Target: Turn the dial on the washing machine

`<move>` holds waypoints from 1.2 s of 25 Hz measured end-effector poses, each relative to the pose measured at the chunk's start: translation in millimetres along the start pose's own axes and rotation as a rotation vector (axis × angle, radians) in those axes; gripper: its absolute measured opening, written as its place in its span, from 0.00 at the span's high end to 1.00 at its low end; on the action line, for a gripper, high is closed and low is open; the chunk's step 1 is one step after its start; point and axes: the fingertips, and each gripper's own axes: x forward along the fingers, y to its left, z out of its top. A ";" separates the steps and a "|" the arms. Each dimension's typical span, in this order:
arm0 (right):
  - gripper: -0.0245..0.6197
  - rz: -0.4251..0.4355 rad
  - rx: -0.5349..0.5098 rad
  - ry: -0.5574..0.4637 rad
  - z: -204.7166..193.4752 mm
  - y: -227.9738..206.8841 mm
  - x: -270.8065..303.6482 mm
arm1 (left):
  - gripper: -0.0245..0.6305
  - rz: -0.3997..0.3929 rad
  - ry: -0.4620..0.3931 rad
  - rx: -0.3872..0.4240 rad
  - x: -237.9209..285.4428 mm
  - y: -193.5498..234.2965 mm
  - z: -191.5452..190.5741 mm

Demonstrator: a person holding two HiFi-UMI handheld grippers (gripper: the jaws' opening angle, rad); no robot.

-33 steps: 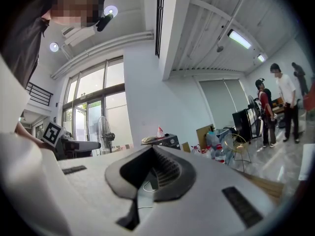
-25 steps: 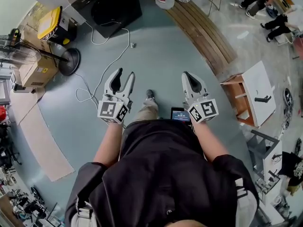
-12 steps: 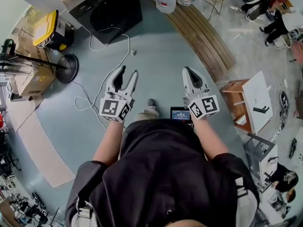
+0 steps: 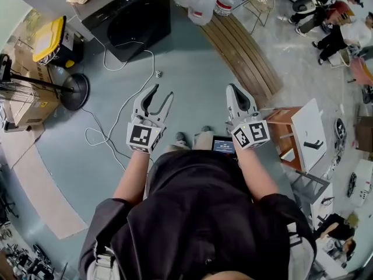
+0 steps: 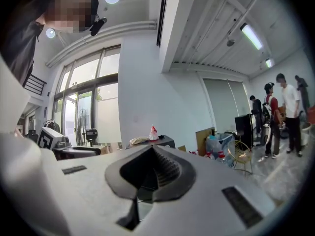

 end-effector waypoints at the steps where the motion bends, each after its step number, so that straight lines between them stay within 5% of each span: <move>1: 0.96 -0.004 0.006 -0.001 0.0 -3.4 4.9 | 0.69 -0.009 0.006 0.010 5.7 1.2 -1.0; 7: 0.96 -0.010 0.041 -0.021 -2.7 -35.1 28.8 | 0.69 -0.010 0.016 -0.001 41.9 11.8 -5.0; 17: 0.96 0.115 0.075 -0.029 19.4 -106.0 125.5 | 0.69 0.093 0.042 0.005 136.2 51.7 22.9; 30: 0.96 0.205 0.116 -0.042 49.8 -240.7 212.2 | 0.69 0.161 0.080 0.014 297.6 64.1 46.5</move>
